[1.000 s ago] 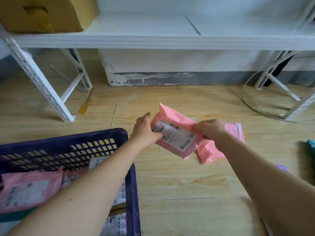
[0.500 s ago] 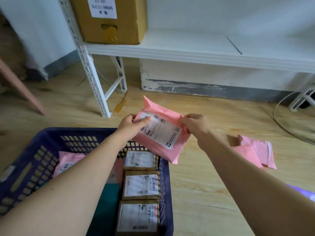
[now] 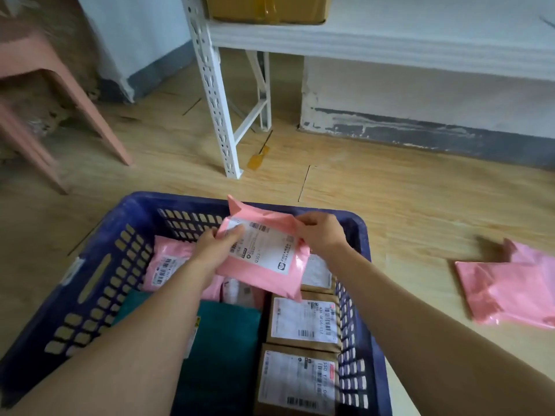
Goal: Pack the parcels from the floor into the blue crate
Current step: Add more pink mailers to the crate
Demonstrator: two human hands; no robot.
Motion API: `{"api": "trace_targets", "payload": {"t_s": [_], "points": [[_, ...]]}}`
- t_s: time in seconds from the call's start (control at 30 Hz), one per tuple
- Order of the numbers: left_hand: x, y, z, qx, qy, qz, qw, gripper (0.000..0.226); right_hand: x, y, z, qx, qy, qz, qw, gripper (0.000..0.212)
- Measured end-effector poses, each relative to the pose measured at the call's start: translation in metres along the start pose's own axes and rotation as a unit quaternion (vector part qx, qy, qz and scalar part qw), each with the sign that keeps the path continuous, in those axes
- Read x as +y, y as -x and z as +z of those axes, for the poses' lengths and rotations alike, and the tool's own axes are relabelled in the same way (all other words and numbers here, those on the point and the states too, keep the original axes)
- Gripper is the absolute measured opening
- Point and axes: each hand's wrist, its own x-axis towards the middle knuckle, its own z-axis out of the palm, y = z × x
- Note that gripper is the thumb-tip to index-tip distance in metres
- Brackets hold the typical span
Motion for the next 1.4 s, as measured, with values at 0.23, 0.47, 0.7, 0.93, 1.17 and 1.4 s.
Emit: {"api": "trace_targets", "payload": {"t_s": [0.23,0.47,0.7,0.93,1.17,1.4], "points": [[-0.033,-0.032,-0.037,0.124,-0.112,-0.02,0.986,0.055,0.005,-0.014,0.061,-0.09,0.055,0.001,0.994,0.03],[-0.07,-0.061,-0.028,0.081,-0.132,-0.072,0.985,0.049,0.03,-0.025,0.086,-0.169,0.287,-0.031,0.942,0.048],[-0.093,-0.092,-0.019,0.066,-0.258,-0.072,0.961,0.04,0.048,-0.024,0.106,-0.232,0.489,-0.132,0.831,0.062],[-0.104,-0.09,-0.026,0.042,-0.446,-0.03,0.894,0.037,0.06,-0.022,0.135,-0.19,0.583,-0.183,0.768,0.06],[-0.104,-0.084,-0.047,-0.092,-0.452,0.069,0.884,0.106,0.056,-0.037,0.165,-0.182,0.666,-0.108,0.715,0.067],[-0.103,-0.093,-0.034,-0.005,-0.615,0.123,0.779,0.111,0.065,-0.041,0.162,-0.185,0.621,-0.178,0.74,0.101]]}}
